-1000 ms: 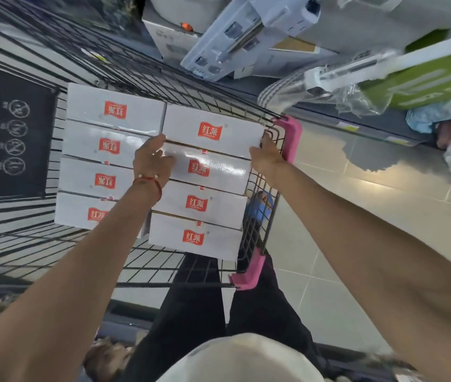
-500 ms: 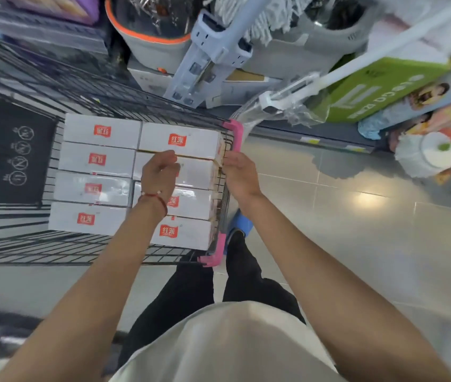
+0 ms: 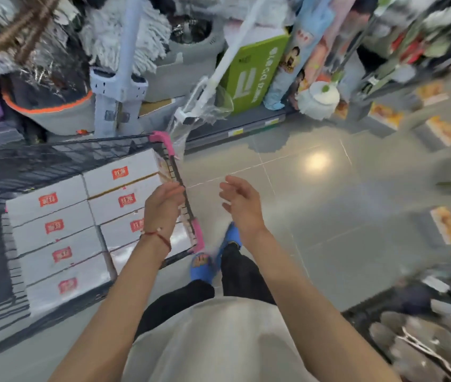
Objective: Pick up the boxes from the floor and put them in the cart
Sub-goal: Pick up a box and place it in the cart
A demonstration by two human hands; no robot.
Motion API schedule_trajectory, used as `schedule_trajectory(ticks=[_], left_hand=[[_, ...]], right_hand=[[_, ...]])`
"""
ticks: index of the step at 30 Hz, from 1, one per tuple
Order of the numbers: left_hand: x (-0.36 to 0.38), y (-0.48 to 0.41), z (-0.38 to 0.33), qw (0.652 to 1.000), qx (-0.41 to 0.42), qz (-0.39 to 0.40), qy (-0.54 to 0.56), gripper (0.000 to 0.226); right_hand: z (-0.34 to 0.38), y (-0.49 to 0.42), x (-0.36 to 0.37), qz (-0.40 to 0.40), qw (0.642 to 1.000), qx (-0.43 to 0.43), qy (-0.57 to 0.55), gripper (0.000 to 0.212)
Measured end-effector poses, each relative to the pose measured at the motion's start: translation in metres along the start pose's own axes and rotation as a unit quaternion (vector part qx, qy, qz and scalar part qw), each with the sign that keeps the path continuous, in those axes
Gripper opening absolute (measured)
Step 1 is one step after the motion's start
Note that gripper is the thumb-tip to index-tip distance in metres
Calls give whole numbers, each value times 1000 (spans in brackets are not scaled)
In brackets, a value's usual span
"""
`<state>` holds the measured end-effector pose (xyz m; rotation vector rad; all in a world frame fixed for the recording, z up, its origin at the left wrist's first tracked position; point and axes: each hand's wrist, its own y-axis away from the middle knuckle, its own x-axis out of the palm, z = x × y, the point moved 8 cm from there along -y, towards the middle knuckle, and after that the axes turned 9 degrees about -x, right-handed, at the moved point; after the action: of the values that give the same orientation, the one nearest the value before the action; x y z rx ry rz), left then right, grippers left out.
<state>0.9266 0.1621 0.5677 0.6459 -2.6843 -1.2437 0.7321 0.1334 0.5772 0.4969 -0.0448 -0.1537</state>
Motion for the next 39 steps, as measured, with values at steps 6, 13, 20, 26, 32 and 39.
schedule_trajectory(ticks=[6,13,20,26,32,39], left_hand=[[75,34,-2,992,20,83,-94,20],[200,82,15,959,48,185,-207,21],[350,145,60,917,61,271,-286,20],[464,195,101,897,61,311,-310,22],[560,229,130,874,60,344,-339,21],[686,233,138,855,55,361,-368,21]], right_hand=[[-6,39,-83,-91,992,2,-88,31],[-16,60,-201,-214,964,3,-159,30],[-23,78,-350,-304,929,-7,-210,24],[-21,83,-471,-344,909,-19,-234,26],[-17,76,-572,-388,885,-20,-259,19],[-8,37,-676,-427,855,-14,-293,18]])
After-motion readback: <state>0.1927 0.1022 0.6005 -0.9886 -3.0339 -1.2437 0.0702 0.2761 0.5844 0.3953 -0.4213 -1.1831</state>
